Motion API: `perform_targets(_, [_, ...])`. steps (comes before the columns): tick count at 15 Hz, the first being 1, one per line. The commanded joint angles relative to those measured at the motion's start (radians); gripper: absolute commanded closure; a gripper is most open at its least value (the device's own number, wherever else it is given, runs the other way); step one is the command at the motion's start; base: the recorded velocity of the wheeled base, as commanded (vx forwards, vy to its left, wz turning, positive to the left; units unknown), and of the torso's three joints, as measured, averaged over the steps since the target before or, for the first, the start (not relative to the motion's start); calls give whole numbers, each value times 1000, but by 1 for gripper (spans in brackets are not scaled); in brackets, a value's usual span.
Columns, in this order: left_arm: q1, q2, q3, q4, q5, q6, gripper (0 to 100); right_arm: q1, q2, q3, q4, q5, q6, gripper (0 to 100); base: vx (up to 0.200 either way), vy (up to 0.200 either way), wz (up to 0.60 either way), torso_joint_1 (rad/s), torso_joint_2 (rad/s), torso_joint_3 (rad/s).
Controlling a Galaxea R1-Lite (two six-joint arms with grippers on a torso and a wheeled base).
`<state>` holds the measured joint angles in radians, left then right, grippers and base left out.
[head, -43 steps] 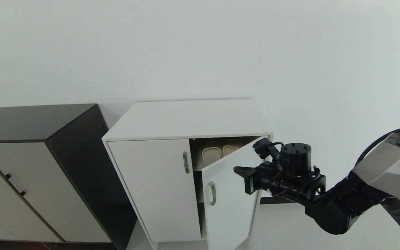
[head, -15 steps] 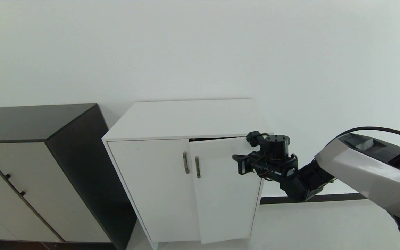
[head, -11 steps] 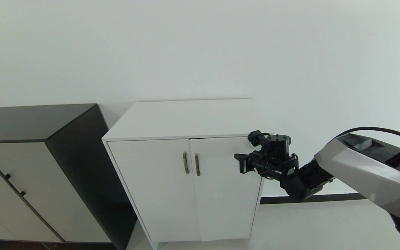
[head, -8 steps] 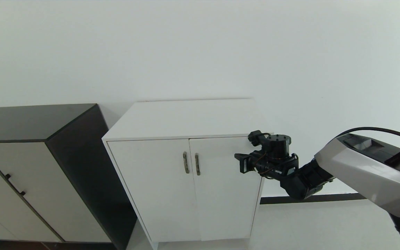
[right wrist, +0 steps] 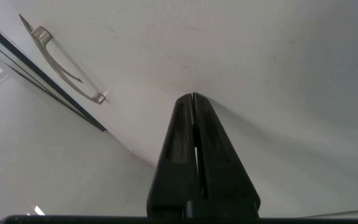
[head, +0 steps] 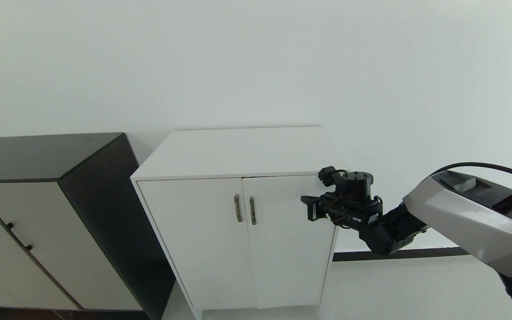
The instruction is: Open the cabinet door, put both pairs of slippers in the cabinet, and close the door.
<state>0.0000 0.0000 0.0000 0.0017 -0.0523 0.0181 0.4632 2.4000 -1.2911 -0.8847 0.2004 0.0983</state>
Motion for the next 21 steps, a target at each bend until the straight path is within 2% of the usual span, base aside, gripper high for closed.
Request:
perform_targets(1, [0,0,0,0,0,0,100,0,1,-2,0,1,0,100,0,0,0,0,0,0])
perform_targets(21, [0,2,0,0,0,0,100,2,39,-53,-3,-1,0,100,0,0,0,0,0,0])
